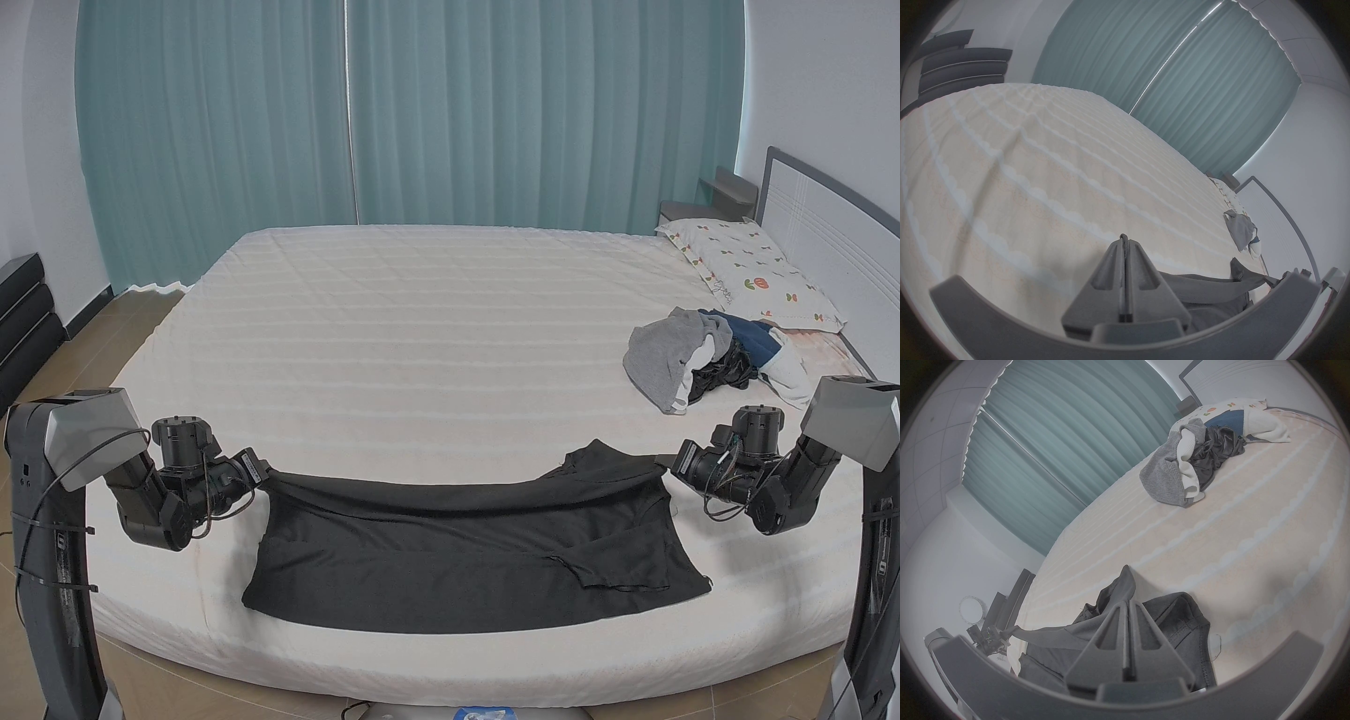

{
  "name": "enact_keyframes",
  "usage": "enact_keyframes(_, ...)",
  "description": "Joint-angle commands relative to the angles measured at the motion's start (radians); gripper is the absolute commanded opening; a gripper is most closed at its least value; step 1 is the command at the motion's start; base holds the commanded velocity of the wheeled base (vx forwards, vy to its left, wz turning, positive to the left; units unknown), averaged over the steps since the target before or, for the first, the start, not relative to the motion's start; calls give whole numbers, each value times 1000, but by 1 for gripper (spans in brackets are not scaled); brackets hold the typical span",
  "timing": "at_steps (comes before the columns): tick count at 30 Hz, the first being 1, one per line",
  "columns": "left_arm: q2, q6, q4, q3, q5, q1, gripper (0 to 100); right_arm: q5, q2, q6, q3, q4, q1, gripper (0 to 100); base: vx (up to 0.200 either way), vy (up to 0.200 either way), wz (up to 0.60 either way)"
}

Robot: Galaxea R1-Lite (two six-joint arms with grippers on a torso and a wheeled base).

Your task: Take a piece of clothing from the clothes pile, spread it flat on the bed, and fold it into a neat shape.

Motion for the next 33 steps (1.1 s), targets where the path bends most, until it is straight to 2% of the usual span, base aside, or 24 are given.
enact_keyframes(1, -13, 6, -17, 24, -5, 4, 0, 10, -3, 0, 15, -19, -3, 0, 0, 0, 0)
enact_keyframes(7, -2, -7, -57, -22, 9, 2, 0, -1, 31, 16, -38, -91, 0, 0, 0, 0, 0)
enact_keyframes(10, 22, -57, -62, -55, 23, -10, 0, -4, 52, 17, -89, -85, 4, 0, 0, 0, 0)
enact_keyframes(11, 30, -106, -62, -85, 49, -22, 0, -18, 83, 25, -135, -80, 10, 0, 0, 0, 0)
enact_keyframes(14, 40, -151, -59, -119, 81, -30, 0, -73, 104, 48, -195, -80, 13, 0, 0, 0, 0)
enact_keyframes(16, 59, -152, -60, -137, 99, -37, 0, -99, 104, 77, -232, -79, 13, 0, 0, 0, 0)
enact_keyframes(20, 83, -154, -60, -173, 145, -42, 0, -104, 92, 102, -248, -79, 12, 0, 0, 0, 0)
enact_keyframes(33, 82, -149, -65, -147, 138, -36, 0, -84, 78, 92, -167, -77, -10, 0, 0, 0, 0)
